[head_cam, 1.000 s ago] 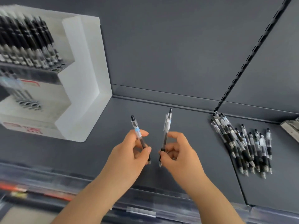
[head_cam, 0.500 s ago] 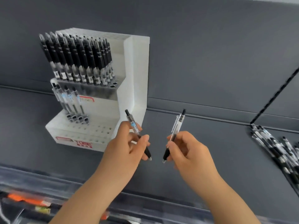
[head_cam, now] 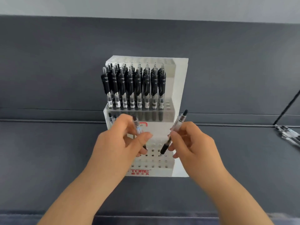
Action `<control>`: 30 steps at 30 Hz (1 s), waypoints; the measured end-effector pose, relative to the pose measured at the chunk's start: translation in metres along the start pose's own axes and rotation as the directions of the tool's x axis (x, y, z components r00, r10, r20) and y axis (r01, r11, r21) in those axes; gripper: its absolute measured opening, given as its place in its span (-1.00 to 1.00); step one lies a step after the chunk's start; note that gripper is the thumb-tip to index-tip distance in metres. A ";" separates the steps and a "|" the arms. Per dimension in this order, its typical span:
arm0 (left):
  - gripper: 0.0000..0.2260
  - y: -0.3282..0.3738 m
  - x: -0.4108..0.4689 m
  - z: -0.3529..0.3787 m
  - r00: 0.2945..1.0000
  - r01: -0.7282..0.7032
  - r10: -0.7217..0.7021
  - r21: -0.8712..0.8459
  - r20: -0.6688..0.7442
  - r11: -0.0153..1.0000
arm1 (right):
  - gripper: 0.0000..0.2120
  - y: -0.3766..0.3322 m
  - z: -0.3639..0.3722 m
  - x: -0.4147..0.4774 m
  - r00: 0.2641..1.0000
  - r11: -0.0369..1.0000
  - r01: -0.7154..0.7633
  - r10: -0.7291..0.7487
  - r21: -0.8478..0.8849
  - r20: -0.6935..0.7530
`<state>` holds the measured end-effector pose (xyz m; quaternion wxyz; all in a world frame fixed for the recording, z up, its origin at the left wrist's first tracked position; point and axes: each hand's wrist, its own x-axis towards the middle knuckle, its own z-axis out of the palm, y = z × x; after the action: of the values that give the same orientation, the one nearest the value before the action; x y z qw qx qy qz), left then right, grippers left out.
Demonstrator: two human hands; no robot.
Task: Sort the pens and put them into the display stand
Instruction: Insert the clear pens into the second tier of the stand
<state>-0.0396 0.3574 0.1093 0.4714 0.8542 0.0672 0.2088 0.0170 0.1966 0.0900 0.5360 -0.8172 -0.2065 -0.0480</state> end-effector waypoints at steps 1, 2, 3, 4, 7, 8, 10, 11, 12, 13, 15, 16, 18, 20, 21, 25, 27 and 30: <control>-0.81 0.000 0.004 -0.004 1.000 -0.015 0.014 0.021 0.017 1.000 | -0.93 -0.003 0.003 0.003 1.000 1.000 0.010 -0.010 -0.017 -0.014; -0.81 0.001 0.008 -0.008 0.999 -0.025 0.024 0.032 0.035 0.999 | -0.93 -0.006 0.005 0.006 0.999 0.999 0.023 -0.023 -0.028 -0.022; -0.81 0.002 0.012 -0.010 0.998 -0.034 0.032 0.036 0.046 0.999 | -0.90 -0.009 0.008 0.009 0.999 0.998 0.039 -0.040 -0.040 -0.023; -0.80 0.003 0.016 -0.012 0.998 -0.042 0.040 0.037 0.049 0.998 | -0.85 -0.012 0.011 0.013 0.998 0.997 0.056 -0.057 -0.058 -0.019; -0.74 0.001 0.027 -0.015 0.997 -0.079 0.077 0.083 0.021 0.993 | -0.78 -0.015 0.018 0.023 0.997 0.987 0.077 -0.077 -0.139 0.008; -0.72 0.000 0.031 -0.015 0.995 -0.100 0.099 0.112 0.013 0.989 | -0.80 -0.015 0.020 0.026 0.997 0.984 0.079 -0.078 -0.162 0.014; -0.72 -0.004 0.037 -0.014 0.990 -0.143 0.144 0.165 0.007 0.976 | -0.84 -0.014 0.023 0.031 0.997 0.979 0.077 -0.074 -0.190 0.020; -0.72 -0.006 0.039 -0.014 0.987 -0.160 0.162 0.182 0.007 0.970 | -0.85 -0.014 0.025 0.033 0.997 0.978 0.075 -0.072 -0.196 0.025; -0.72 -0.008 0.042 -0.013 0.985 -0.171 0.173 0.195 0.008 0.966 | -0.87 -0.014 0.027 0.035 0.997 0.976 0.076 -0.071 -0.202 0.032; -0.73 -0.009 0.044 -0.013 0.984 -0.176 0.178 0.202 0.009 0.963 | -0.88 -0.015 0.028 0.037 0.997 0.974 0.080 -0.073 -0.214 0.040; -0.72 -0.011 0.047 -0.012 0.982 -0.184 0.188 0.202 0.002 0.962 | -0.89 -0.016 0.030 0.041 0.996 0.967 0.090 -0.080 -0.239 0.049; -0.72 -0.013 0.049 -0.011 0.981 -0.189 0.193 0.202 -0.002 0.961 | -0.90 -0.016 0.031 0.042 0.996 0.964 0.090 -0.080 -0.250 0.051; -0.72 -0.015 0.052 -0.010 0.979 -0.200 0.205 0.220 -0.001 0.955 | -0.92 -0.015 0.033 0.045 0.995 0.958 0.089 -0.076 -0.273 0.060; -0.71 -0.018 0.054 -0.008 0.978 -0.206 0.209 0.257 0.015 0.944 | -0.93 -0.012 0.035 0.047 0.995 0.953 0.092 -0.073 -0.289 0.074; -0.70 -0.019 0.055 -0.008 0.978 -0.206 0.209 0.272 0.021 0.940 | -0.94 -0.010 0.037 0.048 0.994 0.950 0.098 -0.078 -0.297 0.078; -0.71 -0.024 0.056 -0.005 0.978 -0.206 0.209 0.314 0.025 0.927 | -0.88 -0.007 0.038 0.051 0.994 0.945 0.110 -0.097 -0.309 0.058; -0.71 -0.026 0.057 -0.005 0.975 -0.215 0.219 0.321 0.026 0.922 | -0.85 -0.007 0.037 0.052 0.993 0.944 0.118 -0.111 -0.309 0.043; -0.71 -0.026 0.058 -0.005 0.970 -0.237 0.243 0.340 0.025 0.910 | -0.83 -0.009 0.036 0.055 0.990 0.940 0.140 -0.140 -0.311 0.023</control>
<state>0.0129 0.3936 0.1065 0.2868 0.9227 0.0011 0.2577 0.0583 0.2480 0.0990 0.3952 -0.8749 -0.2540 -0.1179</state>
